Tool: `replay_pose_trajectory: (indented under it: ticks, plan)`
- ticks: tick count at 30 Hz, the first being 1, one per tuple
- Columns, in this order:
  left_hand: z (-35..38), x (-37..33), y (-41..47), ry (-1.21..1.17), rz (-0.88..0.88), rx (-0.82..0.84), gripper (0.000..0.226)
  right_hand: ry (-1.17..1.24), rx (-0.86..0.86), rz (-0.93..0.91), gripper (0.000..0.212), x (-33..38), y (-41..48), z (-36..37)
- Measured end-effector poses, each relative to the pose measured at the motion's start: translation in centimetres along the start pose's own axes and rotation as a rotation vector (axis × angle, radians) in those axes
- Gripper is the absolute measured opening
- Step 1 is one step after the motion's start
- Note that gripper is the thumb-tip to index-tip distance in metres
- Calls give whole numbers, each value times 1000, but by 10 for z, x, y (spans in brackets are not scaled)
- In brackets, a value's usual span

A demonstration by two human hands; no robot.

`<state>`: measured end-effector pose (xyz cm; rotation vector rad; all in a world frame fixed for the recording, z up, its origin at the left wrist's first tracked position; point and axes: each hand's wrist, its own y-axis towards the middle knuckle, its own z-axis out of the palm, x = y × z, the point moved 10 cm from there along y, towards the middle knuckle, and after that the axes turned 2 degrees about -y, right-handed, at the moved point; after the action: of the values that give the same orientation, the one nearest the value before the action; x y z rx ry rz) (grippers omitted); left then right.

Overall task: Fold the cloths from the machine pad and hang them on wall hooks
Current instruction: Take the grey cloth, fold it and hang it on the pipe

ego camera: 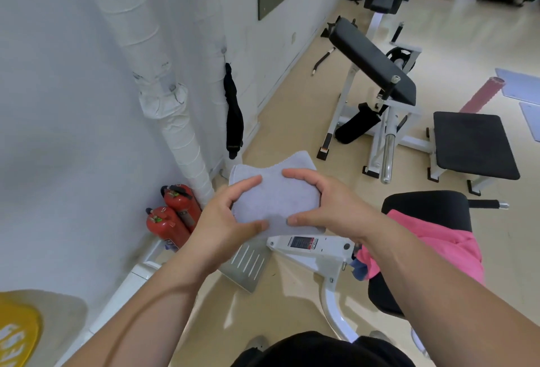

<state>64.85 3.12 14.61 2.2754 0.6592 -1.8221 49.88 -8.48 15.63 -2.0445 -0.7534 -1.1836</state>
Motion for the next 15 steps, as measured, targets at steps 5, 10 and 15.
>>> replay_pose_trajectory:
  ticks: [5,10,15]
  plan:
    - [-56,-1,-2,110,46,-242,60,-280,58,-98,91,27,29,32]
    - [-85,19,7,20,-26,-322,40,-485,42,-163,64,38,65,51]
    - [-100,21,40,235,2,-260,35,-537,101,-230,36,40,114,55]
